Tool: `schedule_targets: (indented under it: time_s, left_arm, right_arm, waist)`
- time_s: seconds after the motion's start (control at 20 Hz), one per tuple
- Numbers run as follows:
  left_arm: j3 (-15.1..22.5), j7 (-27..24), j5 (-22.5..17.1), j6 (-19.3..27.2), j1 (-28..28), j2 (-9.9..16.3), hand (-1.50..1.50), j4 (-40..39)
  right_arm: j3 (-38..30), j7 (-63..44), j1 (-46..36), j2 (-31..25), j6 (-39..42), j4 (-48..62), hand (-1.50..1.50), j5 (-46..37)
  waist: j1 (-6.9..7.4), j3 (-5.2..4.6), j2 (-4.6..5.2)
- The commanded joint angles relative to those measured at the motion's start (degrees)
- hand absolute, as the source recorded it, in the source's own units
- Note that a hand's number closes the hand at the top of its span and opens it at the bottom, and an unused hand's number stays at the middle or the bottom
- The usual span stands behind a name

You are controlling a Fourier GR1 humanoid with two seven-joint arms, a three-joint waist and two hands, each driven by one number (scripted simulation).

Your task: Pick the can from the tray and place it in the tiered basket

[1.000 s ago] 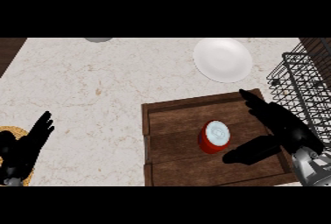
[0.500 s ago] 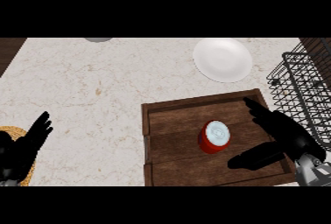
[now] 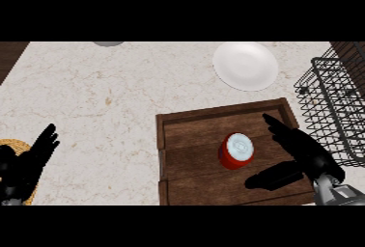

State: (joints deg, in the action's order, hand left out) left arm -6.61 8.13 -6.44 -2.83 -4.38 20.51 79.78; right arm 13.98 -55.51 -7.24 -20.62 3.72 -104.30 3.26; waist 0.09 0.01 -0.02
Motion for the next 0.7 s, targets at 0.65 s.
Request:
schedule_targets:
  time_s: [0.65]
  left_arm:
    - [-5.3,-1.5,3.3,-5.4,-0.1,-1.0,0.00,-1.7]
  right_arm:
    - [-1.7,1.2,-1.5,10.9,3.7,4.7,-1.50,-9.4]
  waist:
    - [-0.01,-0.01,-0.02]
